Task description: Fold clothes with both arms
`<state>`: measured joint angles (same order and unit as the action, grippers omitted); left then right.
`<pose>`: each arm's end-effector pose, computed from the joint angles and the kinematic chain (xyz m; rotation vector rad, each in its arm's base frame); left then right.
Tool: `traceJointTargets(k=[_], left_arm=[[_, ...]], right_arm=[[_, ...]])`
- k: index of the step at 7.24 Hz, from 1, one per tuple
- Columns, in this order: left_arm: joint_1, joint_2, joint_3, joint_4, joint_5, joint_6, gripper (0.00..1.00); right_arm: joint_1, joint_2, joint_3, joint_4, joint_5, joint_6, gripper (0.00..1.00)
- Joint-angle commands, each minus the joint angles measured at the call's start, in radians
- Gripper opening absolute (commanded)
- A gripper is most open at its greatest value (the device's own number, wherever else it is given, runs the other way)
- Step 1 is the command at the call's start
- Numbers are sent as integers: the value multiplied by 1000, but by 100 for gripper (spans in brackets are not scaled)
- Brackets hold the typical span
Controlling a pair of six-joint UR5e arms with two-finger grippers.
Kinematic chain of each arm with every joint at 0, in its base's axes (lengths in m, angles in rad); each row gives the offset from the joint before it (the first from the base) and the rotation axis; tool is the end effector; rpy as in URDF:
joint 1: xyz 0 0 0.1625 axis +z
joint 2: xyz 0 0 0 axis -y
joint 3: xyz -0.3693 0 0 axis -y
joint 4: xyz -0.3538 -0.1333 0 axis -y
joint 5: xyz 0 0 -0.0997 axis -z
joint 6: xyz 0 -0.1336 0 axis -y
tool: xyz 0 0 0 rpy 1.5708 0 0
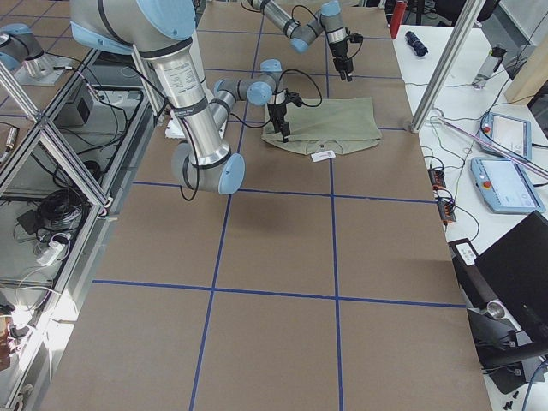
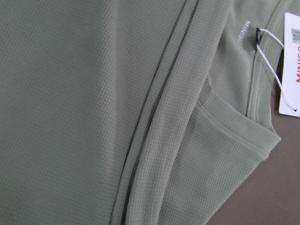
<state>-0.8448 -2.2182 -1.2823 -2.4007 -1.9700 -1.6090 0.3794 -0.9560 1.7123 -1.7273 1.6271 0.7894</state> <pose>0.4074 -0.5815 0.2862 0.1389 1.2295 -0.5325 -0.5367 -0.3494 0.2752 0.2852 -0.5352 -0.4066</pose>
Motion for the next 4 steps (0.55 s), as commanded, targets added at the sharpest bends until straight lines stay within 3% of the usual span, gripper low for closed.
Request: traceJointTargets(k=[1,4], left_arm=[[1,0,0,0,-1,0,68],[1,2,-2,0,-3,0,68]], right_arm=[[7,-1,-13,0,20,-13,100],[79,-42,-13,-2,52,-106,100]])
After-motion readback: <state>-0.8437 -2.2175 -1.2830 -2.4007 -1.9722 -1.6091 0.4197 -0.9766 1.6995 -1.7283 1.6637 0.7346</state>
